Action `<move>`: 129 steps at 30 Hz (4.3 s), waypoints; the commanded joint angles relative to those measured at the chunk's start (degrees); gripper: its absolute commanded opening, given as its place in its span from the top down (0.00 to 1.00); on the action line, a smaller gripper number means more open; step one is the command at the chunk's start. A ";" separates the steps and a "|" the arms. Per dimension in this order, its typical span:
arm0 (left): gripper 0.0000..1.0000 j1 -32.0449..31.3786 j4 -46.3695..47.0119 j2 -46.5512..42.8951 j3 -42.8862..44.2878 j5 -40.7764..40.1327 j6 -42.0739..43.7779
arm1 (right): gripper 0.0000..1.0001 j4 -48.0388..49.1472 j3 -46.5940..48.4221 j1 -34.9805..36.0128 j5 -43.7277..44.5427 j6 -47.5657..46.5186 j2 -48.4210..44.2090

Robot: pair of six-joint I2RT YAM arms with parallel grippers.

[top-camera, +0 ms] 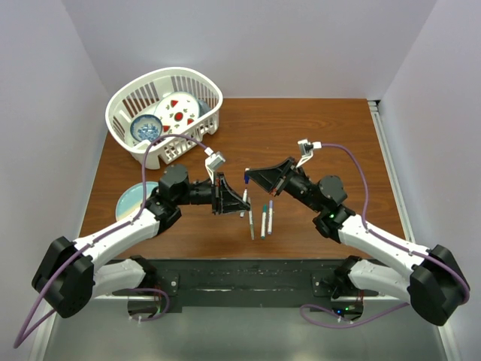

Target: Insert the pens into the pen caps

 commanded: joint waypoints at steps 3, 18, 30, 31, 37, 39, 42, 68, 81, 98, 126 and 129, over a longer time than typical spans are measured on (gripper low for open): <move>1.00 0.41 3.45 -0.41 -0.45 0.95 -0.47 | 1.00 1.30 -1.34 0.44 0.41 -0.41 -1.65; 1.00 0.94 4.06 0.20 -0.53 0.51 -1.00 | 1.00 3.68 -5.03 3.78 1.29 1.17 -2.09; 1.00 3.93 7.14 0.64 2.71 -0.72 -2.76 | 1.00 -0.71 -11.09 7.91 0.95 -4.89 -3.05; 1.00 4.10 6.70 0.99 3.59 -0.81 -2.41 | 1.00 -0.98 -11.36 7.91 -0.28 -5.24 -3.14; 1.00 5.25 2.22 3.27 7.63 -2.48 2.60 | 1.00 -4.32 -12.06 9.14 -5.99 -4.46 -0.77; 1.00 5.42 2.13 3.80 8.34 -2.74 3.04 | 1.00 -3.71 -12.85 10.28 -6.62 -3.75 0.28; 1.00 5.42 -0.31 4.59 10.09 -4.14 5.32 | 1.00 -2.91 -13.91 13.09 -6.54 -2.87 1.16; 0.02 5.69 -22.55 1.80 9.49 -5.73 12.00 | 1.00 -45.86 13.66 16.01 22.48 -13.67 -3.67; 0.00 5.77 -41.11 -9.82 8.96 -16.09 20.62 | 1.00 -69.71 18.35 2.47 26.50 -22.56 4.15; 0.00 5.86 -44.63 -20.45 8.17 -36.58 21.68 | 0.89 -64.00 15.27 -1.49 34.60 -15.88 23.14; 0.00 5.86 -36.10 -31.27 4.12 -28.06 22.12 | 0.01 -72.97 13.87 -1.67 26.69 -16.14 -28.35; 0.00 5.86 -36.45 -30.65 4.04 -27.97 21.85 | 0.01 -71.65 12.81 -1.76 26.43 -16.05 -30.91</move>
